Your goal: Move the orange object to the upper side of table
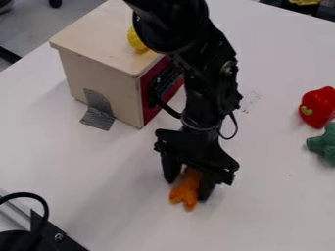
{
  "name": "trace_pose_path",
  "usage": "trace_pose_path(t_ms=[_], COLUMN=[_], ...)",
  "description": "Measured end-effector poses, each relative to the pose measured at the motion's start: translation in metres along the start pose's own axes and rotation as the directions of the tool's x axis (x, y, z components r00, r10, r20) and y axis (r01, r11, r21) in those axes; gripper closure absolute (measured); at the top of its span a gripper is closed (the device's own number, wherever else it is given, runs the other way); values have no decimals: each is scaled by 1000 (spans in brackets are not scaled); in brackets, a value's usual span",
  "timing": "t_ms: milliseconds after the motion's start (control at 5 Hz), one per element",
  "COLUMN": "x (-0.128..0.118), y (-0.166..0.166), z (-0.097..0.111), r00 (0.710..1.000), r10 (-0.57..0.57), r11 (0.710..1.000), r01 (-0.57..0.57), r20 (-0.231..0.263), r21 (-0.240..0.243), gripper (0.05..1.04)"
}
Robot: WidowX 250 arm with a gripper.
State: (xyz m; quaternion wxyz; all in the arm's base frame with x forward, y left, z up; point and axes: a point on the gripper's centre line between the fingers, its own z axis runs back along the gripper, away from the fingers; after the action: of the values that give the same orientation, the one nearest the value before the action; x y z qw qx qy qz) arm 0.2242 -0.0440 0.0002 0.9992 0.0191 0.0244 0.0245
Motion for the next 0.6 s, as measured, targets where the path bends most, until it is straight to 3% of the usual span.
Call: trace_pose_path(t_ms=[200,400,600], x=[-1,-1,16], y=[3,12,11], z=[16,34,58], r00=[999,998,992], r10=[3,-18,-73], r11=[1000,999,993], r01=[-2,20,81], r20=[34,57,98], r21=[-19,-41,-80], gripper=[669,736,741])
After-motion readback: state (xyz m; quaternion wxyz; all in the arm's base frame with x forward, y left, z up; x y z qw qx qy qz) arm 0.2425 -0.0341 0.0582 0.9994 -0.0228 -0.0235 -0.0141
